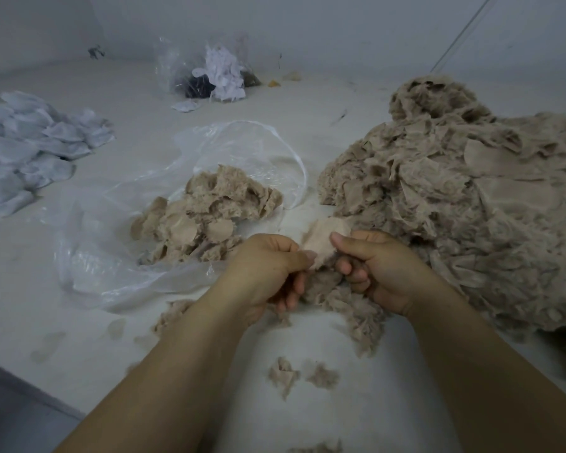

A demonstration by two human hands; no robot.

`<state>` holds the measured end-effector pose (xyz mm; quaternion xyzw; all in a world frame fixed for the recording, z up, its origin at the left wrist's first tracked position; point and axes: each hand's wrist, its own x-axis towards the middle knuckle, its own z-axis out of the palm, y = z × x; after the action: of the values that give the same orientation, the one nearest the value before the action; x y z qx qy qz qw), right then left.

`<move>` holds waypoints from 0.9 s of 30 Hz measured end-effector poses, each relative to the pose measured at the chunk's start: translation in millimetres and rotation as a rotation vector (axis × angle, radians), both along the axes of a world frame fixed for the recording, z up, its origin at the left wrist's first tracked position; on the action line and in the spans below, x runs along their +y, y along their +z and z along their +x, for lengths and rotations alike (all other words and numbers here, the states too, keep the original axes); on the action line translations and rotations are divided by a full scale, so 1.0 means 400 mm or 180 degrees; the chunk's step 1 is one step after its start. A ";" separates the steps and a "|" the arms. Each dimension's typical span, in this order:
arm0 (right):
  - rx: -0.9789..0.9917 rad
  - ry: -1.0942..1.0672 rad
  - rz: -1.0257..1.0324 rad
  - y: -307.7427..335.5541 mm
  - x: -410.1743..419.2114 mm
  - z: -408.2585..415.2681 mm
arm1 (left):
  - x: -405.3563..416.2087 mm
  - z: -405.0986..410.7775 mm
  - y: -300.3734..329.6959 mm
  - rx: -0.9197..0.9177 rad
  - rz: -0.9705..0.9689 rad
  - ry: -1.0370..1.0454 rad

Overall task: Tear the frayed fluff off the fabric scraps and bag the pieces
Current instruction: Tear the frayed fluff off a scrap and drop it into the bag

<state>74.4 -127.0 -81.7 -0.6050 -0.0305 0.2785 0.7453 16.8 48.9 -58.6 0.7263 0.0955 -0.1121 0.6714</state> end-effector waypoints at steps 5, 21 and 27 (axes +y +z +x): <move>0.0053 -0.0042 0.0016 -0.006 -0.003 0.007 | 0.042 -0.005 0.016 0.0009 -0.0028 0.0253; 0.0006 -0.0060 0.0045 -0.004 -0.003 0.007 | 0.030 0.081 0.018 -0.0913 -0.1300 0.1844; 0.0136 -0.0133 -0.0029 -0.003 -0.006 0.013 | -0.021 0.048 -0.044 -0.0741 0.0963 -0.0003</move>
<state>79.5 -129.5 -82.9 -0.6028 -0.0006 0.2758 0.7487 35.9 40.4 -76.1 0.8270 0.0327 -0.0120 0.5611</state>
